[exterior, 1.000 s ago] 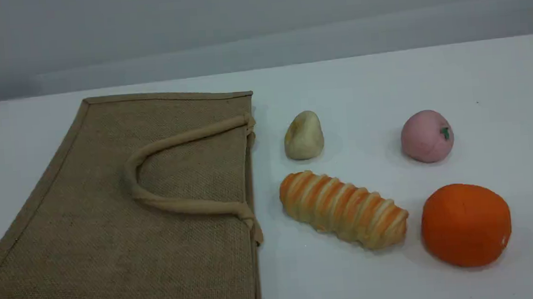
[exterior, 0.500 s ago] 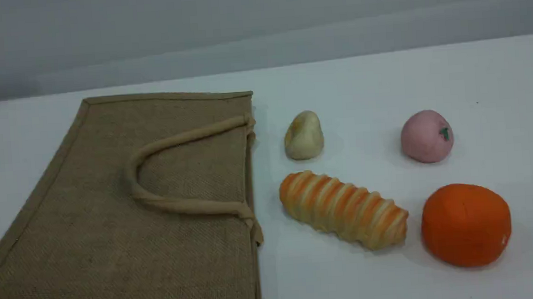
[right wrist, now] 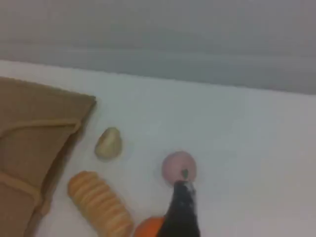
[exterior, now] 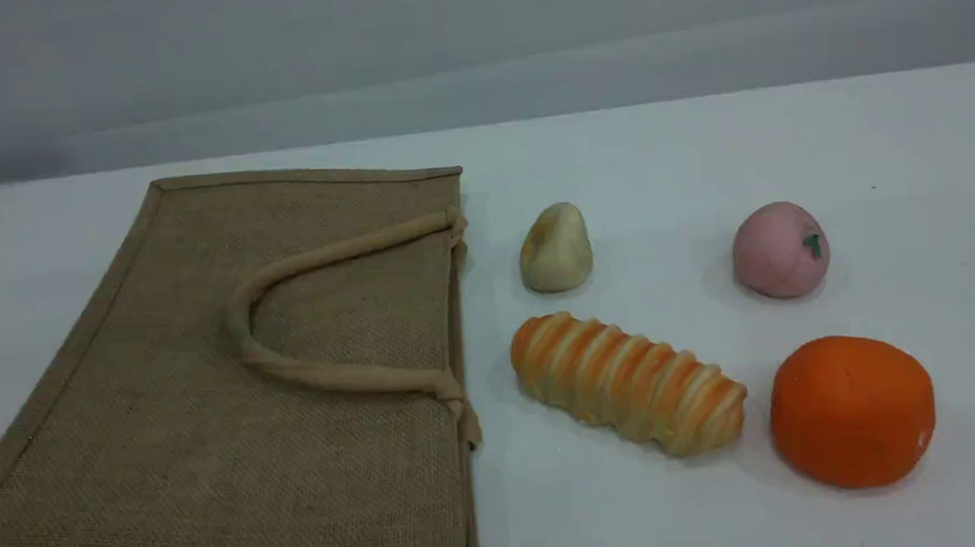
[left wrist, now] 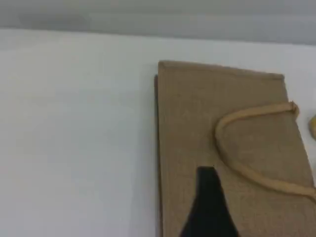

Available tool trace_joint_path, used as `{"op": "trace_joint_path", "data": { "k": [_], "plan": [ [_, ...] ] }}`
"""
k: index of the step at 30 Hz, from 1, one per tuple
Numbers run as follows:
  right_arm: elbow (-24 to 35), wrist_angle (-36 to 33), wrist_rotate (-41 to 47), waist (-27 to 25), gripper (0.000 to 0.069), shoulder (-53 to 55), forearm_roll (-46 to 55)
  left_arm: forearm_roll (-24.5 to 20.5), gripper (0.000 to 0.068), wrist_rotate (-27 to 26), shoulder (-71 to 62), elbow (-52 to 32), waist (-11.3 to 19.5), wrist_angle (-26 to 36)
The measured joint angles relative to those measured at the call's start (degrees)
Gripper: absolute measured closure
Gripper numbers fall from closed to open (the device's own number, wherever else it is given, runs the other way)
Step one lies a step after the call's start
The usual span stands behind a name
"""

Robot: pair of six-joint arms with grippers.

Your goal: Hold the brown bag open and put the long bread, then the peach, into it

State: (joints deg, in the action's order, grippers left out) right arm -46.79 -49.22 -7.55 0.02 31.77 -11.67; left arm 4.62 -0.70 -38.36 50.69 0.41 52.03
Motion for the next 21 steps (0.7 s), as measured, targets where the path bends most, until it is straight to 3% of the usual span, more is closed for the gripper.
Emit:
{"op": "trace_joint_path", "data": {
  "k": [9, 21],
  "plan": [
    [-3.6, 1.0, 0.0, 0.0, 0.0120, 13.2, -0.7, 0.0, 0.0216, 0.7, -19.1, 6.6, 0.0, 1.3],
    [-4.0, 3.1, 0.0, 0.0, 0.0120, 20.0, -1.2, 0.7, 0.0216, 2.9, -38.5, 13.7, -0.1, 0.3]
  ]
}}
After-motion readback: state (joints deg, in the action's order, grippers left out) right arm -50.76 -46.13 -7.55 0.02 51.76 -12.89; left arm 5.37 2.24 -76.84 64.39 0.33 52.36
